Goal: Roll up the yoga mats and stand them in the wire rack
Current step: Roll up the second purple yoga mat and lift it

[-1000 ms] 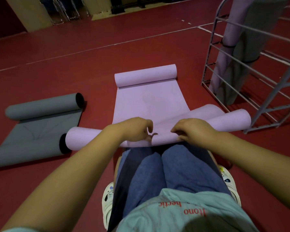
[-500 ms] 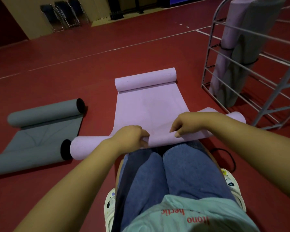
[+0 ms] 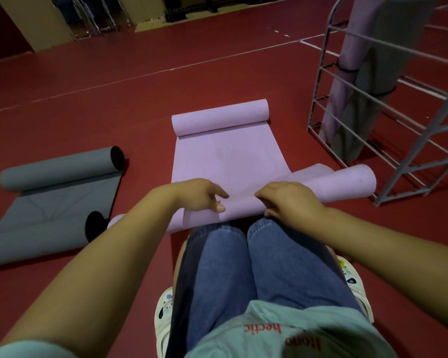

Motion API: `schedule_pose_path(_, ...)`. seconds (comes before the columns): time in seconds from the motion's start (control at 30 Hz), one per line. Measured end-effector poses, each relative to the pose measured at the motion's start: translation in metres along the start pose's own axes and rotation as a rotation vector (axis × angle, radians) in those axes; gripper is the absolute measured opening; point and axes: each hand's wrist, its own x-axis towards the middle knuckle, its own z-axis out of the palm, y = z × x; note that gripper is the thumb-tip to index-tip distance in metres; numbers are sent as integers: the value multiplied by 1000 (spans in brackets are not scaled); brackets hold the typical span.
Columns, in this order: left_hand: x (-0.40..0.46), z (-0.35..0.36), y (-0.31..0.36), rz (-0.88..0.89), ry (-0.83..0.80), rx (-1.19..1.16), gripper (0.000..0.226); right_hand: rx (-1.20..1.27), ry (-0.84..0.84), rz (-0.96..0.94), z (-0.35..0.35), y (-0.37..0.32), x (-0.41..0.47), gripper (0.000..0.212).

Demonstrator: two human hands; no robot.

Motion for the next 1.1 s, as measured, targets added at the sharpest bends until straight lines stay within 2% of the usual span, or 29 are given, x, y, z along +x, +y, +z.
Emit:
schedule_pose_path(0.2,1,13,-11,23,150,-30,24,24,-112,-16,-10,7,23,40)
schedule_pose_path(0.3,-6,22,-16,93,252,41,32,30,-167,-33,-15,10,30,37)
schedule_pose_path(0.47,-13,28,-23,145,292,205,65,33,-216,-57,-16,10,36,29)
schedule_pose_path(0.53,-8,31,-22,149,338,272,64,-41,-186,-67,-10,7,30,30)
schedule_pose_path(0.63,-4,28,-19,160,388,345,51,-137,-103,-57,4,2,18,50)
schedule_pose_path(0.77,-1,17,-16,164,319,379,39,-142,-28,-33,5,2,23,43)
schedule_pose_path(0.9,-9,-9,-3,150,211,399,33,-60,-96,-78,-24,9,25,31)
schedule_pose_path(1.03,-40,-24,18,180,125,388,37,12,-151,-141,-60,10,-1,33)
schedule_pose_path(1.1,-67,-24,34,197,73,361,38,110,-207,-174,-77,8,-24,28)
